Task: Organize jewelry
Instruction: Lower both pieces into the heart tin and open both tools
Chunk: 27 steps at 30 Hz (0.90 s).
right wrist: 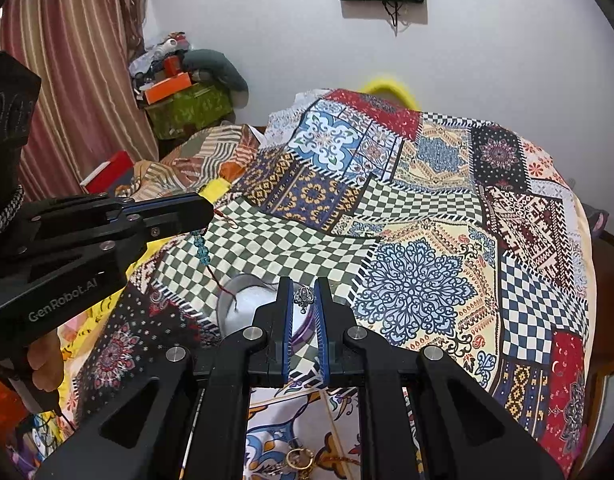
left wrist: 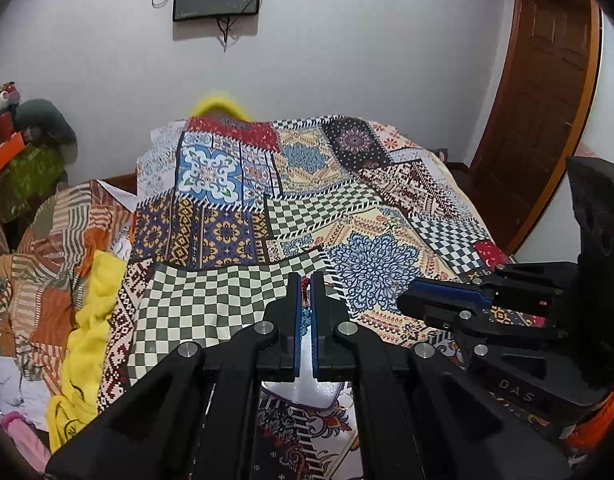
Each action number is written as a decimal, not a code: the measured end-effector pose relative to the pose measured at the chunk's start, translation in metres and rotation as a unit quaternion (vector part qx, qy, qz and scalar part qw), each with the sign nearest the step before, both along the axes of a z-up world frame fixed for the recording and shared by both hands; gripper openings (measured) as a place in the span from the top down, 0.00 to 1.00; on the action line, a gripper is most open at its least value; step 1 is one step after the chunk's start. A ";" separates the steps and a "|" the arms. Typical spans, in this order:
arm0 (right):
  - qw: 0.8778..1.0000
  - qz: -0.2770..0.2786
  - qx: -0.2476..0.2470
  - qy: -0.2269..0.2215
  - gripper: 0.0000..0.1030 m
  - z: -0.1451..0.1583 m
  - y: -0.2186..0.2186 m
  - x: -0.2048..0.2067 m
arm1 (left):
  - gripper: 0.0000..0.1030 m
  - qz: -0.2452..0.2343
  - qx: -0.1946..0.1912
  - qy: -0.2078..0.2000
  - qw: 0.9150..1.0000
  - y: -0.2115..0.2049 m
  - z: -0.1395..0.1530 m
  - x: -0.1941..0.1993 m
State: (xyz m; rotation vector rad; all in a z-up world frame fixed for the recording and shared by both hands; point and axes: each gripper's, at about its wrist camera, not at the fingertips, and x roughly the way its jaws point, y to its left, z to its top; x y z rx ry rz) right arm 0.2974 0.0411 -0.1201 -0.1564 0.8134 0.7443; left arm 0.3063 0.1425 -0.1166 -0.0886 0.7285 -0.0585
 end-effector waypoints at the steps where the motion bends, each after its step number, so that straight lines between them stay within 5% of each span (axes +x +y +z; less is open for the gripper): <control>1: 1.000 0.000 -0.002 0.001 0.91 -0.001 0.000 0.001 | 0.98 0.000 -0.001 0.004 1.000 0.000 -0.003 0.003; 17: 0.999 0.019 -0.021 0.028 0.91 -0.017 0.016 0.015 | 0.98 -0.004 -0.039 0.112 0.993 0.019 -0.090 0.023; 27: 0.994 0.053 -0.058 0.073 0.91 -0.041 0.051 0.024 | 0.95 -0.022 0.008 0.104 0.994 0.013 -0.088 0.010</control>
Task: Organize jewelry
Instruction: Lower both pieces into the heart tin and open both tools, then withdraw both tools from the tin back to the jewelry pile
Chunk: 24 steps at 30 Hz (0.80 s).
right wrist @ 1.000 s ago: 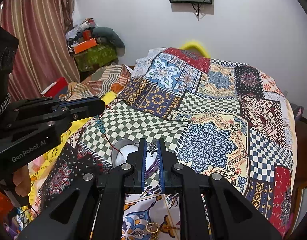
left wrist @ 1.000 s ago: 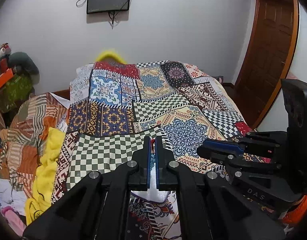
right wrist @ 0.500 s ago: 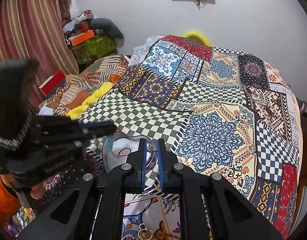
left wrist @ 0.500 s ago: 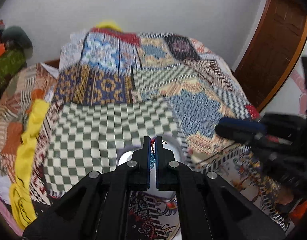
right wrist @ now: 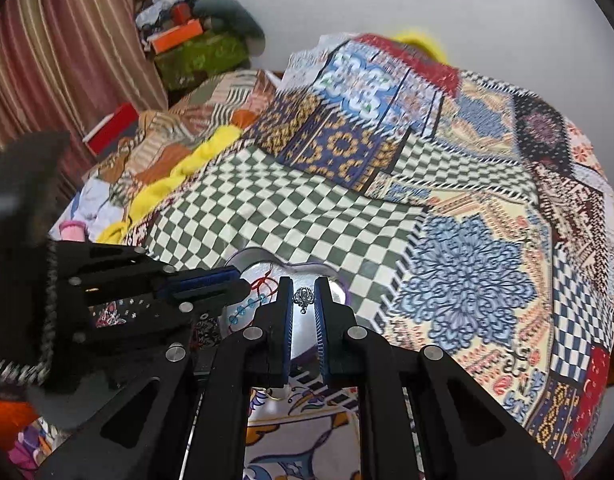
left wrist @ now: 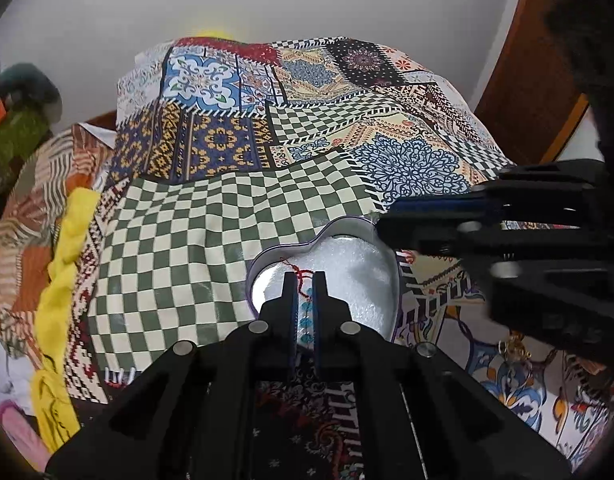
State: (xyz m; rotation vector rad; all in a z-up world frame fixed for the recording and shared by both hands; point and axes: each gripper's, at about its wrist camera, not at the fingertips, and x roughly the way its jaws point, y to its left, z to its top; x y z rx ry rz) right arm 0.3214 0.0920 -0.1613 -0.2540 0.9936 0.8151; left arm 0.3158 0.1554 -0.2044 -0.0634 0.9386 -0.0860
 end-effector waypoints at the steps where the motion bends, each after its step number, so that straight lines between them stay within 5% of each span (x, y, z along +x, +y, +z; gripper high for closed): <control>1: 1.000 0.003 -0.003 0.007 0.91 -0.003 0.003 0.001 | 0.93 0.000 0.002 0.000 1.000 0.001 0.001 0.000; 16: 0.997 0.016 -0.022 0.077 0.88 -0.023 0.016 0.000 | 0.72 0.037 0.010 -0.002 0.999 0.023 0.005 -0.023; 19: 0.998 0.017 -0.033 0.059 0.79 -0.016 0.015 -0.007 | 0.69 0.044 0.005 -0.002 0.999 0.027 0.009 -0.027; 24: 0.999 0.011 -0.037 0.007 0.78 0.008 0.007 -0.021 | 0.69 0.044 0.008 -0.008 0.999 0.022 0.021 -0.038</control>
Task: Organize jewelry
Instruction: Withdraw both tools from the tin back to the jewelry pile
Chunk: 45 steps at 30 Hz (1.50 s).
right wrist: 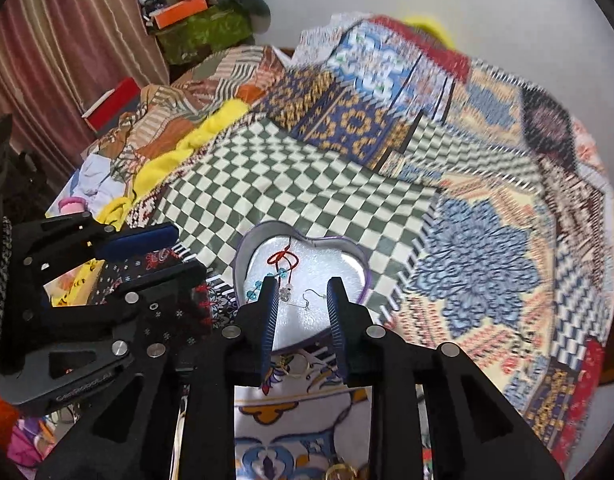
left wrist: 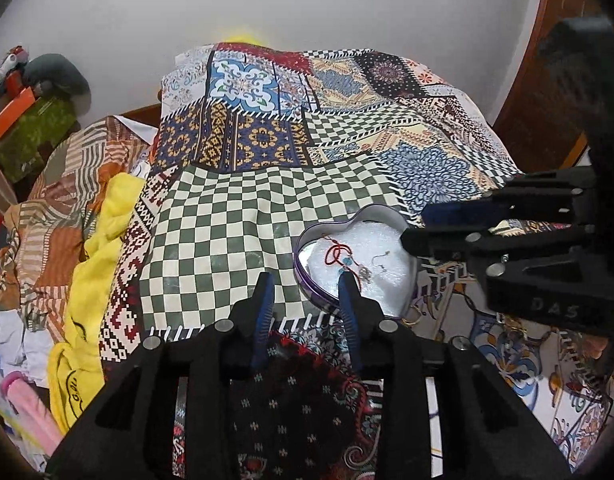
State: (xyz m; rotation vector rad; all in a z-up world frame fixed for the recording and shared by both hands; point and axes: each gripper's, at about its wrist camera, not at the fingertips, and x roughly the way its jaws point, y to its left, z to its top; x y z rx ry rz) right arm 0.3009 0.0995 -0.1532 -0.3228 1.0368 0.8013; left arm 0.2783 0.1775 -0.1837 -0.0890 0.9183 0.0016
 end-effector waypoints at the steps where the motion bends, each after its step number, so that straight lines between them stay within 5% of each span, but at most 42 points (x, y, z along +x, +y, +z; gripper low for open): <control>1: 1.000 -0.002 0.003 -0.005 0.78 0.005 -0.003 -0.002 | 0.69 -0.001 0.002 -0.003 1.000 -0.002 0.004 -0.003; 18: 0.993 -0.082 0.035 -0.071 0.78 0.067 -0.092 -0.027 | 0.55 -0.032 0.004 -0.024 0.999 -0.043 0.042 -0.050; 35: 0.990 -0.139 0.003 -0.033 0.70 0.002 -0.173 -0.027 | 0.55 -0.053 -0.010 0.051 0.997 -0.073 -0.034 -0.045; 45: 0.993 -0.118 -0.024 -0.017 0.70 -0.029 -0.180 -0.030 | 0.65 -0.043 -0.063 0.078 0.994 -0.065 -0.059 -0.021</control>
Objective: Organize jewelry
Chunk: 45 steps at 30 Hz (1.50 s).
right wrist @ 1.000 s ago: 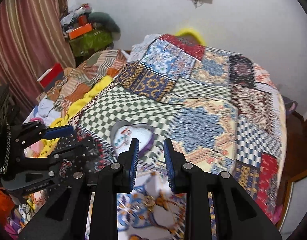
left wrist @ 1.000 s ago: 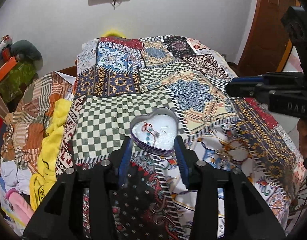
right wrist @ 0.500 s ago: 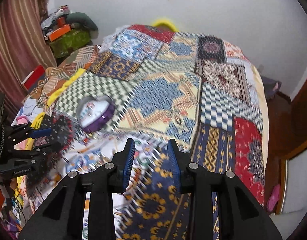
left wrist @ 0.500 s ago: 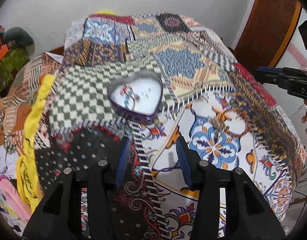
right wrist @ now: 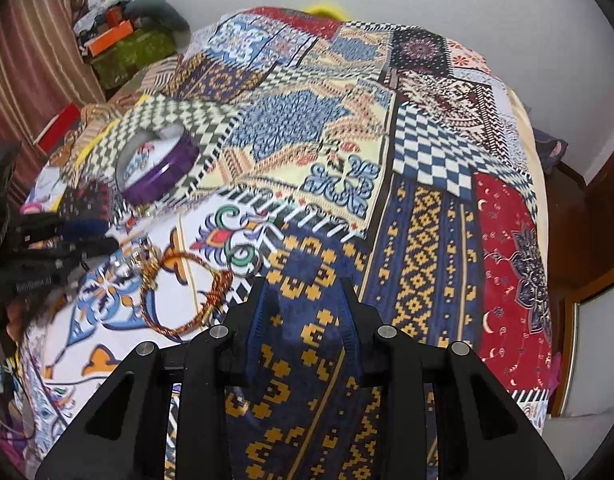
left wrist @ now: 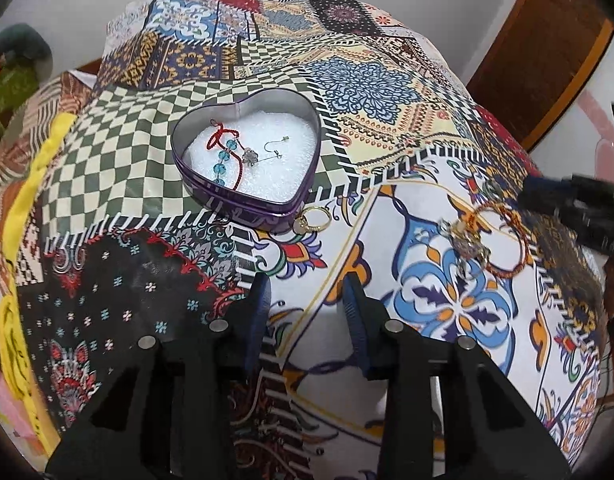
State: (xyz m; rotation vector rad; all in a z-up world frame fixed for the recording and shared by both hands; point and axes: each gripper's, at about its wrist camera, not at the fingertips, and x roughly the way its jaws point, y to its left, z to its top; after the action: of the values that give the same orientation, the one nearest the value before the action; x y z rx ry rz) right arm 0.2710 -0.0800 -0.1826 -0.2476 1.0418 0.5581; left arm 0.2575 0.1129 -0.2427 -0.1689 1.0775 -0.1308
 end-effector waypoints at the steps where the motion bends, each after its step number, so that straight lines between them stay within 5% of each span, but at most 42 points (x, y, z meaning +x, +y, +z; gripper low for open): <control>1: 1.000 0.004 0.000 0.002 0.70 -0.002 0.001 0.000 | 0.65 0.001 -0.003 0.001 1.000 0.000 -0.001 0.001; 34: 0.998 0.054 0.035 -0.006 0.71 -0.016 0.036 0.000 | 0.66 -0.030 0.012 -0.009 0.999 -0.014 -0.014 0.045; 45: 0.998 0.052 0.042 -0.003 0.72 -0.015 0.035 0.000 | 0.90 -0.053 0.033 -0.024 0.998 -0.021 -0.013 0.037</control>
State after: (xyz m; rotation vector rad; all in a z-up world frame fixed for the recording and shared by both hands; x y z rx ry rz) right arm 0.2712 -0.0454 -0.1981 -0.2299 1.0003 0.6940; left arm 0.2942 0.0922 -0.2562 -0.0492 1.0425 -0.1932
